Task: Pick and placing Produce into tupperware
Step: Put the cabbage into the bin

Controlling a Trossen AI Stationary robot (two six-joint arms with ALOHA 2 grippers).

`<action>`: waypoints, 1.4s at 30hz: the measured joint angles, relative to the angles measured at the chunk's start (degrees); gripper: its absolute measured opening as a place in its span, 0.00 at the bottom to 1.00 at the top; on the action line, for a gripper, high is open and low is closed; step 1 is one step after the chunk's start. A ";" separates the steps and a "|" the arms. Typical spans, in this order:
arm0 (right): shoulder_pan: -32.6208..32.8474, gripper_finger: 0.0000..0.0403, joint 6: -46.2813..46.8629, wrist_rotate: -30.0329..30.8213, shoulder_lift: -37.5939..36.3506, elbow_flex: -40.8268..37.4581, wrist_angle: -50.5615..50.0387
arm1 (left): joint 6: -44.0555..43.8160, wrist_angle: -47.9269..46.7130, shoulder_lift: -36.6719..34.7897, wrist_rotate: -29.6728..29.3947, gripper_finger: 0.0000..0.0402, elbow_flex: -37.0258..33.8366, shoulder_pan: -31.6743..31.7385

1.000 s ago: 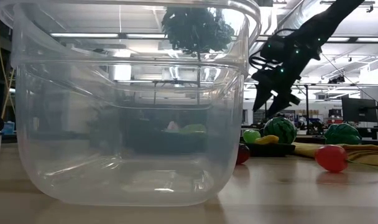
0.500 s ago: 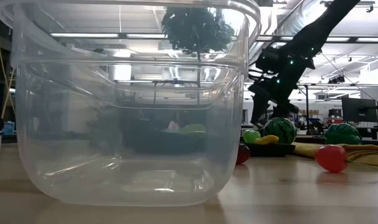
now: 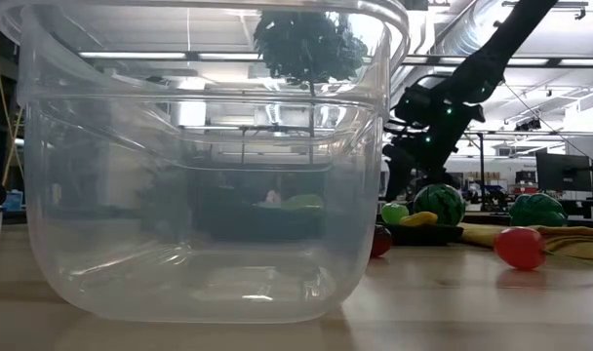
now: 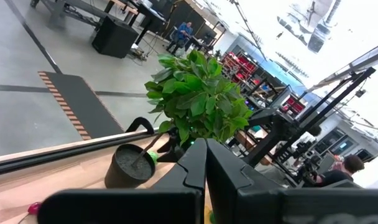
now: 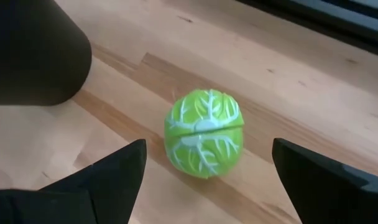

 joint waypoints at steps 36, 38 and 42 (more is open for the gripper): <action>-1.11 0.84 -3.76 -0.74 2.59 0.04 7.37 | 0.11 0.01 0.00 0.01 0.00 0.00 0.00; -1.11 0.84 -4.63 -0.71 2.59 0.04 7.18 | 0.15 0.00 0.00 0.01 0.00 0.00 0.00; -1.10 0.84 -6.02 -0.76 2.59 0.04 7.17 | 0.16 0.00 0.00 0.02 0.00 0.00 0.00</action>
